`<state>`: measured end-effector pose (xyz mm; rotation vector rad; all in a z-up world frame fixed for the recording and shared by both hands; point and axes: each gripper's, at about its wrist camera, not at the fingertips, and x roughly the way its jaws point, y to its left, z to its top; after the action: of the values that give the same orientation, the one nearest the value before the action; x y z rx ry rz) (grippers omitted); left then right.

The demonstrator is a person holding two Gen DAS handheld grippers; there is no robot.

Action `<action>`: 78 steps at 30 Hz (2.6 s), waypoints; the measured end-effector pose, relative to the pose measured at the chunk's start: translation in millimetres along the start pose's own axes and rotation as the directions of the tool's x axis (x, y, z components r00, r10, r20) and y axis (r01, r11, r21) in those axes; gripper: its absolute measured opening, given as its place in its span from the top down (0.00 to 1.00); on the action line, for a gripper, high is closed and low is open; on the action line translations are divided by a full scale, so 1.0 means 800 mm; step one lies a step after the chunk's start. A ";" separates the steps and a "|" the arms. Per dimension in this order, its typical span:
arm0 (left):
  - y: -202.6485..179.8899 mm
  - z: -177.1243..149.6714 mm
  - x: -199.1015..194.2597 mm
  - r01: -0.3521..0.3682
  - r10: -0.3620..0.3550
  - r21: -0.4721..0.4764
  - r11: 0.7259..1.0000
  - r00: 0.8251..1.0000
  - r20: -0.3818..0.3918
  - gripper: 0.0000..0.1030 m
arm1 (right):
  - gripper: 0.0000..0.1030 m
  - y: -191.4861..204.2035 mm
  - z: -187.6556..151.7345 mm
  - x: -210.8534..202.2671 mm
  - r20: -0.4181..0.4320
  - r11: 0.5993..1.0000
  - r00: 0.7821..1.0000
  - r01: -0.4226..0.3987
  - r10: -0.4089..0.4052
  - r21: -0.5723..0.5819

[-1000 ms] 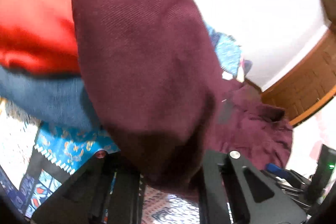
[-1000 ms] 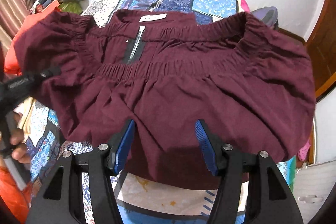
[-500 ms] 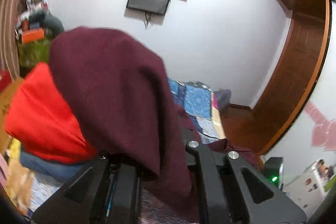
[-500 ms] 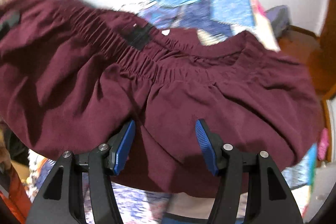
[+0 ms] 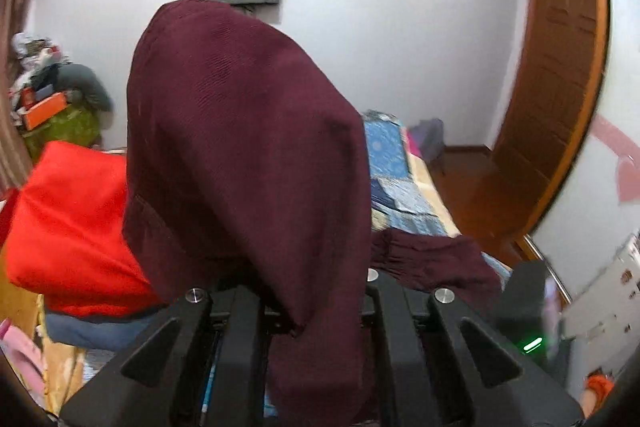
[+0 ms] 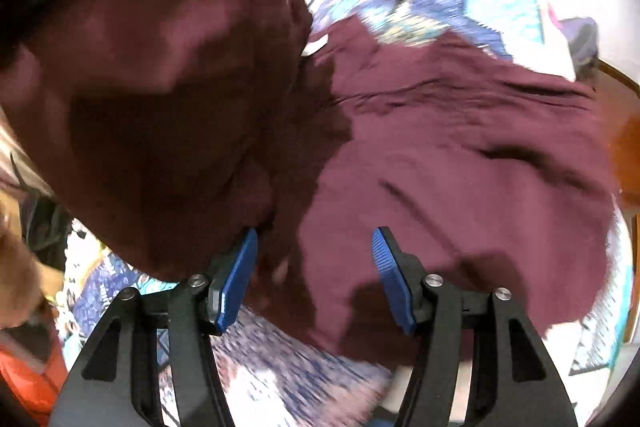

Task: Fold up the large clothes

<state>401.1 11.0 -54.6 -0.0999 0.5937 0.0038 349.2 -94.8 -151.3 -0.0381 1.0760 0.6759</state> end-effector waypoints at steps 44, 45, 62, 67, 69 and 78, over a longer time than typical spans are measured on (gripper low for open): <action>0.006 -0.144 0.092 0.121 -0.047 0.161 0.980 0.915 -0.400 0.28 | 0.42 -0.074 0.009 -0.077 0.135 0.962 0.954 0.257 -0.268 0.093; 0.005 -0.148 0.090 0.112 -0.035 0.178 0.978 0.921 -0.388 0.27 | 0.42 -0.081 0.000 -0.072 0.118 0.958 0.952 0.273 -0.282 0.085; 0.071 -0.130 0.061 -0.001 0.019 0.057 0.998 0.950 -0.312 0.25 | 0.34 -0.090 -0.025 -0.117 0.163 0.968 0.957 0.223 -0.240 0.119; 0.086 -0.103 0.057 -0.011 0.007 -0.014 1.000 0.963 -0.270 0.25 | 0.30 -0.080 0.001 -0.109 0.211 0.972 0.950 0.211 -0.230 0.109; 0.090 -0.095 0.064 -0.001 -0.013 -0.053 0.999 0.964 -0.266 0.25 | 0.30 -0.085 0.008 -0.097 0.193 0.970 0.955 0.201 -0.225 0.133; 0.098 -0.100 0.123 0.050 -0.136 -0.247 0.968 0.928 -0.346 0.25 | 0.30 -0.136 0.004 -0.083 0.199 0.959 0.976 0.026 -0.085 0.283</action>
<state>435.8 79.2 -182.6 -0.3647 0.9559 -0.0383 389.2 -213.2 -126.3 0.2411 0.9537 0.4606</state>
